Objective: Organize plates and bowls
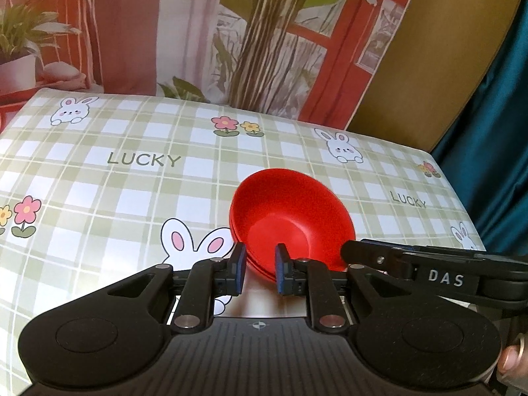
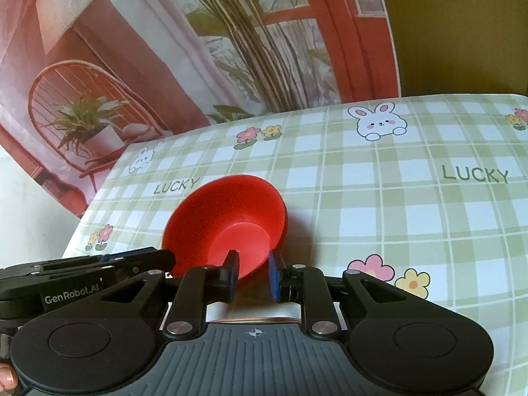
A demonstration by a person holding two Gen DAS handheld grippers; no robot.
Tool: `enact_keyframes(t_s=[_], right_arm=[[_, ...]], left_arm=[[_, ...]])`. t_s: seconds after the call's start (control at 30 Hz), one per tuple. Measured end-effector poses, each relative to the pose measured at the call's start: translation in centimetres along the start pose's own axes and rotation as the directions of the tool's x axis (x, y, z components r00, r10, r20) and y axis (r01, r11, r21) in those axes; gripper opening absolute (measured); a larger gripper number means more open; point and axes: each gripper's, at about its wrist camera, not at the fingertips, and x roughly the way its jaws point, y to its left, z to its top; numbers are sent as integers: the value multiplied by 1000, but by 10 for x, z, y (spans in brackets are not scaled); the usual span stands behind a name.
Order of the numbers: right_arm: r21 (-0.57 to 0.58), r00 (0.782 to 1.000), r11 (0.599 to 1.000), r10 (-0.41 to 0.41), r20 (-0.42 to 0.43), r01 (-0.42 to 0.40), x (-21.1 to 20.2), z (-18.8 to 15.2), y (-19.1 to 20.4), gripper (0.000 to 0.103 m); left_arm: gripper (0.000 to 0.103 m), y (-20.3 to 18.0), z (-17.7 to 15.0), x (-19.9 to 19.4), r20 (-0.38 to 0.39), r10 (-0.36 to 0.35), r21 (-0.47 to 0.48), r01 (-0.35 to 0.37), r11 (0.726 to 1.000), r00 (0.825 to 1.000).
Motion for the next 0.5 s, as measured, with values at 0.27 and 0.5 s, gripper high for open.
enact_keyframes(t_s=[0.27, 0.5], right_arm=[[3, 1000, 1000, -21, 2, 21, 5, 9, -7, 21], [29, 999, 999, -33, -14, 34, 21, 16, -14, 21]], left_arm=[[33, 11, 3, 4, 31, 6, -74, -4, 997, 1000], [33, 13, 8, 19, 42, -12, -90, 16, 996, 999]])
